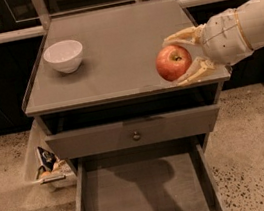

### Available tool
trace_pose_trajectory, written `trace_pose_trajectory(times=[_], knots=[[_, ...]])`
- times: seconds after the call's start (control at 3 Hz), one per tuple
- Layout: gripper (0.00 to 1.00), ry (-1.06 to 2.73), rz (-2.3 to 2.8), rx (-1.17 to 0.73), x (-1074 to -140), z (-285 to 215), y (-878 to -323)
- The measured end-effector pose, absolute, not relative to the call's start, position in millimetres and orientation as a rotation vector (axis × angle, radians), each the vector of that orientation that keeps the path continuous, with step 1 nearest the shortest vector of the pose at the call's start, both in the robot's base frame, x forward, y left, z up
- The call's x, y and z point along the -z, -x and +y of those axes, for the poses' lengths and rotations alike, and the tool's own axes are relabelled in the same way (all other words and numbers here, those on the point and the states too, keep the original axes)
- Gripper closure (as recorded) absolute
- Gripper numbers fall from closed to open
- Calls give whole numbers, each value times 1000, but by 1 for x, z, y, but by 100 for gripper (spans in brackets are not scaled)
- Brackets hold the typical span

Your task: Pick apple from middle drawer and place on counter

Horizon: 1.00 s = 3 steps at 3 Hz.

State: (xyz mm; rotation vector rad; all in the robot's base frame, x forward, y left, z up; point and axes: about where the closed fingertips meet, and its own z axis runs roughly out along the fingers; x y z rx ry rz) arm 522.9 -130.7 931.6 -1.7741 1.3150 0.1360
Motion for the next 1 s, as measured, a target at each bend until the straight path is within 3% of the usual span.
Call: trace_pose_trajectory(times=[0.33, 1.0], knots=[[100, 1774, 1312, -135, -932, -130, -523], [100, 1708, 1225, -222, -936, -106, -603]])
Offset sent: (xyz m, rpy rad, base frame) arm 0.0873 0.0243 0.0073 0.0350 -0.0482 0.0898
